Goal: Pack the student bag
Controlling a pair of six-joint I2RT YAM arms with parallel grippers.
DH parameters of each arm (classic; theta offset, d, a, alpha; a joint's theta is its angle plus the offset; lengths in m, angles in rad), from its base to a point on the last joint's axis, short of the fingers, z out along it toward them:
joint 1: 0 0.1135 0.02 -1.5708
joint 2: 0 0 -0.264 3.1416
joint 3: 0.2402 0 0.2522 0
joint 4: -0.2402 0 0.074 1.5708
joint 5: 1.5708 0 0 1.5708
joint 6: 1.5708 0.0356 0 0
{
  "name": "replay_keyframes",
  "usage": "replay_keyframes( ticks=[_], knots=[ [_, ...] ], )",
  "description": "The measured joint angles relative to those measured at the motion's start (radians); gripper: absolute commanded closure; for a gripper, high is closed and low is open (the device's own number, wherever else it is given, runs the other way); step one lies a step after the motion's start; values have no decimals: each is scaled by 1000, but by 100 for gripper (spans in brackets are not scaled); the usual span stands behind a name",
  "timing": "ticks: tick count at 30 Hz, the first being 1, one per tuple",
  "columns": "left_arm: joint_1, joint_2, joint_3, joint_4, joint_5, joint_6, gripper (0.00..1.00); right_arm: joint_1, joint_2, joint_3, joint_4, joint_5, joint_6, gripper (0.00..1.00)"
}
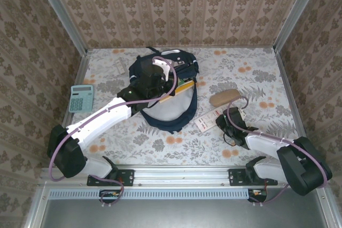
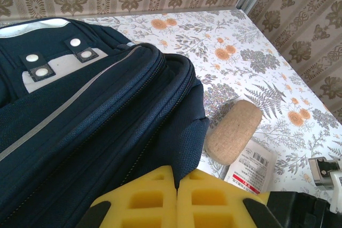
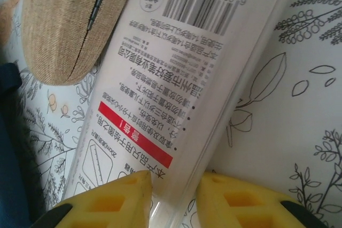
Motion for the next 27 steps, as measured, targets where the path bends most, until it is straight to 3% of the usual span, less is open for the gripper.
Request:
replay_keyframes(
  ticks=[5, 11, 21, 27],
  knots=[
    [0, 0, 0, 0, 0, 0, 98, -13, 47, 4, 45, 3, 30, 99],
    [0, 0, 0, 0, 0, 0, 98, -16, 40, 1, 85, 0, 24, 100],
    [0, 0, 0, 0, 0, 0, 98, -15, -445, -27, -117, -16, -95, 100],
    [0, 0, 0, 0, 0, 0, 98, -15, -482, 32, -224, -78, -183, 100]
  ],
)
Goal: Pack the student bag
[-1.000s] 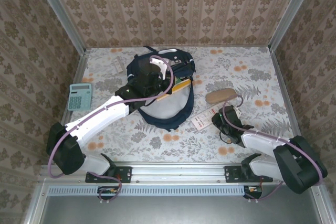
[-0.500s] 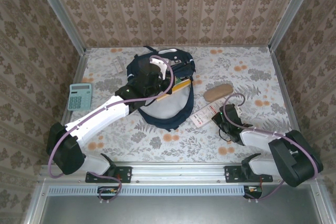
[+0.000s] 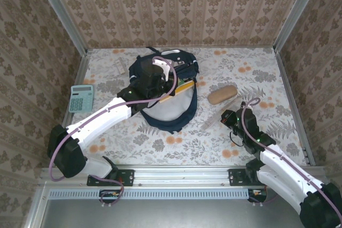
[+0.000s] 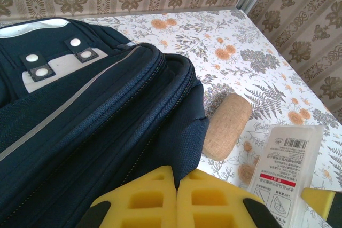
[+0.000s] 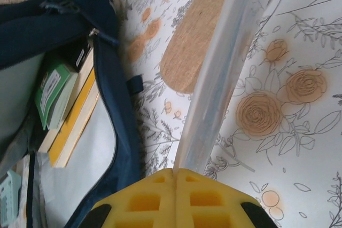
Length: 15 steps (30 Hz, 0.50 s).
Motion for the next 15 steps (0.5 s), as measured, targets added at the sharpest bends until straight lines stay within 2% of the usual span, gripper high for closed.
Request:
replay_keyframes(
  ticks=[7, 15],
  knots=[
    [0, 0, 0, 0, 0, 0, 98, 28, 90, 47, 17, -123, -47, 100],
    [0, 0, 0, 0, 0, 0, 98, 137, 169, 167, 98, -172, -66, 100]
  ],
)
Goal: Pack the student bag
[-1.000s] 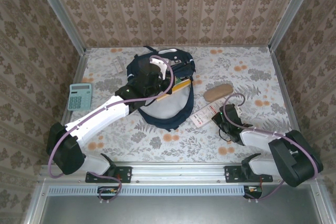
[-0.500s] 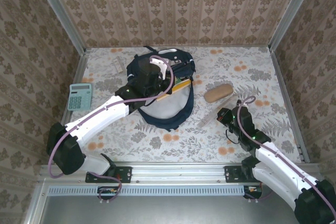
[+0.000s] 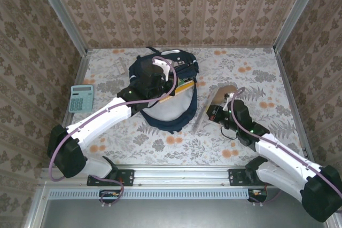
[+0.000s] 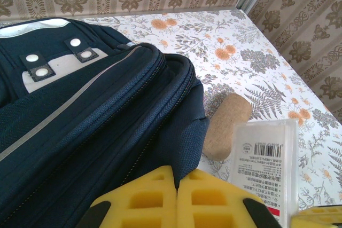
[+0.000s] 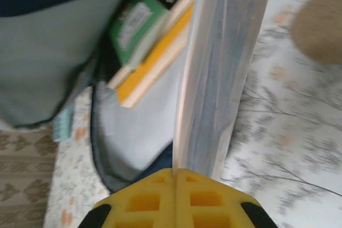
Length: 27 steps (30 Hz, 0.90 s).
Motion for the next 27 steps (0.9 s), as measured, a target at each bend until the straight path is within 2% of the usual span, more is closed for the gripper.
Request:
replay_keyframes(
  ticks=[7, 17, 21, 27],
  knots=[
    [0, 0, 0, 0, 0, 0, 98, 67, 151, 84, 177, -3, 40, 100],
    [0, 0, 0, 0, 3, 0, 98, 138, 612, 192, 594, 41, 190, 100],
    [0, 0, 0, 0, 3, 0, 98, 162, 727, 282, 686, 72, 215, 100],
    [1, -2, 0, 0, -1, 0, 98, 172, 825, 427, 700, 105, 218, 100]
  ],
)
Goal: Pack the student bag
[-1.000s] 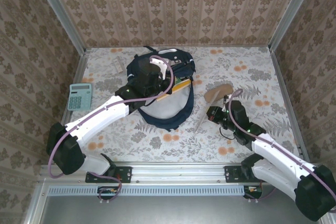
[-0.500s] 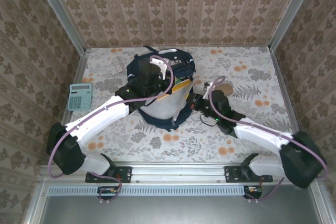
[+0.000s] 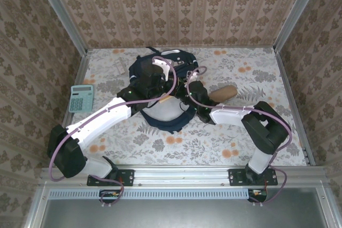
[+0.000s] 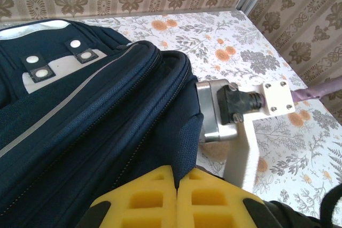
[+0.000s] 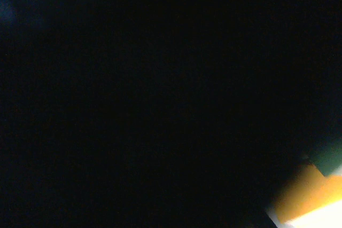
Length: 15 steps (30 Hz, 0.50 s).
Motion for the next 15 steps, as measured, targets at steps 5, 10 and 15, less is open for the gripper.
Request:
replay_keyframes(
  ticks=[5, 10, 15],
  knots=[
    [1, -2, 0, 0, 0, 0, 98, 3, 37, -14, 27, 40, 3, 100],
    [0, -2, 0, -1, 1, 0, 98, 18, 77, -108, 52, 93, 10, 94],
    [0, -2, 0, -1, 2, 0, 98, 68, 138, -185, 99, 117, 24, 67]
  ],
)
